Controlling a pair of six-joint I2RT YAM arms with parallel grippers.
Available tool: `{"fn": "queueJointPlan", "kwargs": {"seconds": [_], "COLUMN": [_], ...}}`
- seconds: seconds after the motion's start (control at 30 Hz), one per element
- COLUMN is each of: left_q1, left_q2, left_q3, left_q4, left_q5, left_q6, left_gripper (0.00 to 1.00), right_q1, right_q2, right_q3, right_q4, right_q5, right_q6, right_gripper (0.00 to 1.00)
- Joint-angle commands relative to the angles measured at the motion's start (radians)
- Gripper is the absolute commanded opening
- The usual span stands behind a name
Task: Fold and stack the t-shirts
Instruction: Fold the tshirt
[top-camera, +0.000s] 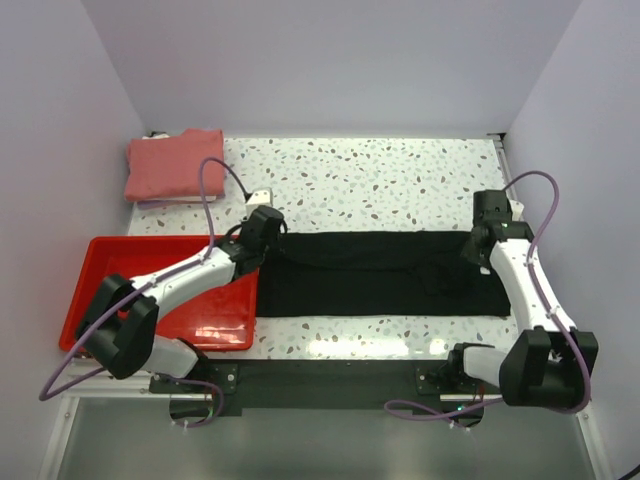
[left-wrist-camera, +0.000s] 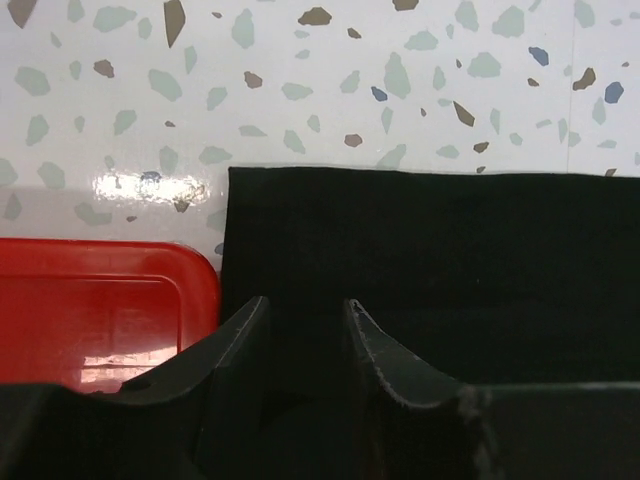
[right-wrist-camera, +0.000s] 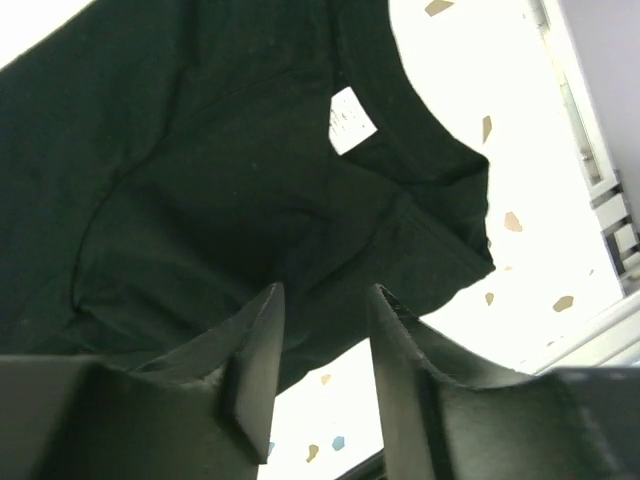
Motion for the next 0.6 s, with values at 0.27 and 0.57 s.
{"fn": "queueJointPlan", "kwargs": {"seconds": [0.27,0.57], "left_q1": [-0.04,-0.083], "left_q2": [-0.087,0.036], "left_q3": [0.131,0.159], "left_q4": [-0.056,0.061], "left_q5": [-0.013,0.19], "left_q6": [-0.012,0.016], "left_gripper": [0.97,1.0], "right_q1": [-0.004,-0.004], "right_q2": [-0.125,-0.099], "right_q3": [0.03,-0.016], "right_q4": [-0.015,0.112], "right_q5": [-0.096,-0.387], "right_q6": [-0.017,-0.011], "right_gripper": [0.99,0.99]}}
